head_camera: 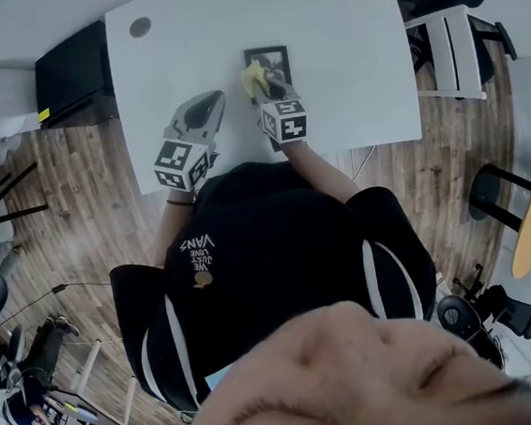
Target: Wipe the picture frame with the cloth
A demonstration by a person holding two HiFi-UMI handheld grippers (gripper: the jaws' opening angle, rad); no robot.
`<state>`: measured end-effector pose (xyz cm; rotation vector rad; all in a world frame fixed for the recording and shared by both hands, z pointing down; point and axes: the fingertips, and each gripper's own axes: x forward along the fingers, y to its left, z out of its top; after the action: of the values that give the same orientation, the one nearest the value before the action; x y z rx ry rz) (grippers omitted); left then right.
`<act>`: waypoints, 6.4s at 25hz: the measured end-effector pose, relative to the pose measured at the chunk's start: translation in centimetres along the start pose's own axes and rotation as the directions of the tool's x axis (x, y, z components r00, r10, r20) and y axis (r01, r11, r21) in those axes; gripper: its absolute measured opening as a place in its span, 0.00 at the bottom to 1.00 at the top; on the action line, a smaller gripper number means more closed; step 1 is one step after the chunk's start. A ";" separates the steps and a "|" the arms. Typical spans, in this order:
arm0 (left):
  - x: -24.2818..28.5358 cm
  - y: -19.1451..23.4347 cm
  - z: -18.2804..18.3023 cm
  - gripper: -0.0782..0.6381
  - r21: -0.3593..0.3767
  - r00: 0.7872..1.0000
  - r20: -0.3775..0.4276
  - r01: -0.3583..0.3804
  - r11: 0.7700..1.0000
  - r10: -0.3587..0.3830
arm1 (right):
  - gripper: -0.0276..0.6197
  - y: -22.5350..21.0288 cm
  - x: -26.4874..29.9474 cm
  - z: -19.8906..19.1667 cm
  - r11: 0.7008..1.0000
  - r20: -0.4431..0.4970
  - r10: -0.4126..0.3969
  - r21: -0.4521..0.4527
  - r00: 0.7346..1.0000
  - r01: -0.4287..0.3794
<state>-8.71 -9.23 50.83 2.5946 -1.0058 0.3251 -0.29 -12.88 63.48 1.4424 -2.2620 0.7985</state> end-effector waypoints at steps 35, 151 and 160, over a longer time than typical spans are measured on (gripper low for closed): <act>3.6 -3.1 0.2 0.13 0.006 0.995 -0.013 0.096 0.995 -0.095 | 0.12 -10.2 -4.8 -0.2 0.974 0.028 -0.218 0.062 0.976 0.216; 5.1 -4.3 1.7 0.13 0.023 0.996 0.024 0.082 0.996 -0.083 | 0.12 -4.0 -13.8 9.8 0.997 0.322 -0.006 -0.073 0.947 0.031; 5.1 -4.1 1.9 0.13 0.018 0.997 0.031 0.067 0.998 -0.067 | 0.12 -3.1 -15.4 10.5 0.995 0.332 0.037 -0.097 0.943 -0.005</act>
<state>-2.00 -10.27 49.80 2.6496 -0.9276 0.2783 9.18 -9.46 47.54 1.6119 -2.5256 0.4705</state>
